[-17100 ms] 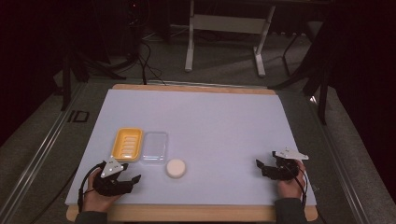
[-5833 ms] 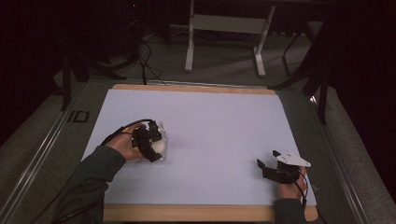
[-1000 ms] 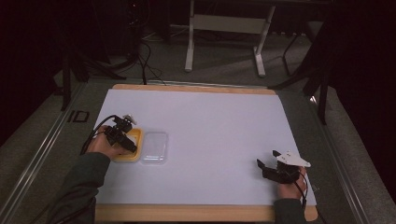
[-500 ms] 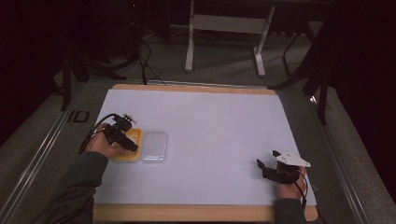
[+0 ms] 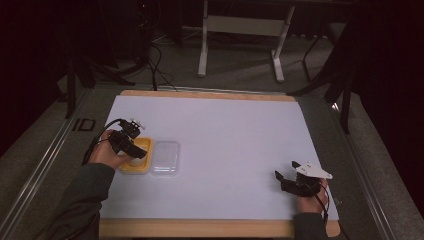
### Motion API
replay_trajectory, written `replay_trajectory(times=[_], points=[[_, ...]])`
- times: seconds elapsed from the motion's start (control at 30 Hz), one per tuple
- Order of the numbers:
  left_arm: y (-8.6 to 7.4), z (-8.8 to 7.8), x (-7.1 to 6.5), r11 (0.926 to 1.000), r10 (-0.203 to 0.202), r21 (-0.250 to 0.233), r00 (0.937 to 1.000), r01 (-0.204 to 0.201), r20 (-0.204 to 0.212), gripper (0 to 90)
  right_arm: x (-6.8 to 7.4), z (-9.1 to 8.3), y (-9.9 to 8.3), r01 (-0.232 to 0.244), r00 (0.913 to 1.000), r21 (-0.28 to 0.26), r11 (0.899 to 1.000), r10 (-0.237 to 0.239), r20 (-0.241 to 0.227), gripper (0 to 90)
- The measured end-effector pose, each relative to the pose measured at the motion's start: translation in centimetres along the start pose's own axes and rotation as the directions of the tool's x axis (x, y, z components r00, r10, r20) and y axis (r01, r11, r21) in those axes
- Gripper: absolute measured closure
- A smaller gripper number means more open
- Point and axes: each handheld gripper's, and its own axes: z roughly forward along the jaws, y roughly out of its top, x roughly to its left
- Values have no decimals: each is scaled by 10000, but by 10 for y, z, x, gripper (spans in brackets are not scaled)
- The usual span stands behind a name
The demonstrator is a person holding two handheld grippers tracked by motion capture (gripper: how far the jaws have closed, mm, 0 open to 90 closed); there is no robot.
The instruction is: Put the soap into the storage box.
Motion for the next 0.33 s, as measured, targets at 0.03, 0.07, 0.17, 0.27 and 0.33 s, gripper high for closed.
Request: replay_trajectory(times=[0.03, 0.07, 0.17, 0.27, 0.33], points=[[0, -1, -1, 10000, 46, -62, 10000, -45, 74, 342, 0, 0, 0, 2, 10000, 3, 10000, -2, 1, 232], [0, -1, -2, 9998, 79, -161, 9999, -77, 122, 346, 0, 0, 0, 6, 10000, 4, 10000, -6, -4, 232], [-1, -3, -7, 9988, 310, -384, 9992, -300, 247, 357, 0, 0, 0, 16, 10000, 31, 10000, -16, -13, 232], [-2, -2, -12, 9973, 484, -561, 9986, -472, 200, 358, -1, 1, 0, -21, 10000, 112, 9999, 21, -33, 232], [-4, -2, -17, 9954, 615, -751, 9977, -592, 294, 359, -1, 2, 1, -27, 10000, 180, 9998, 28, -54, 232]])
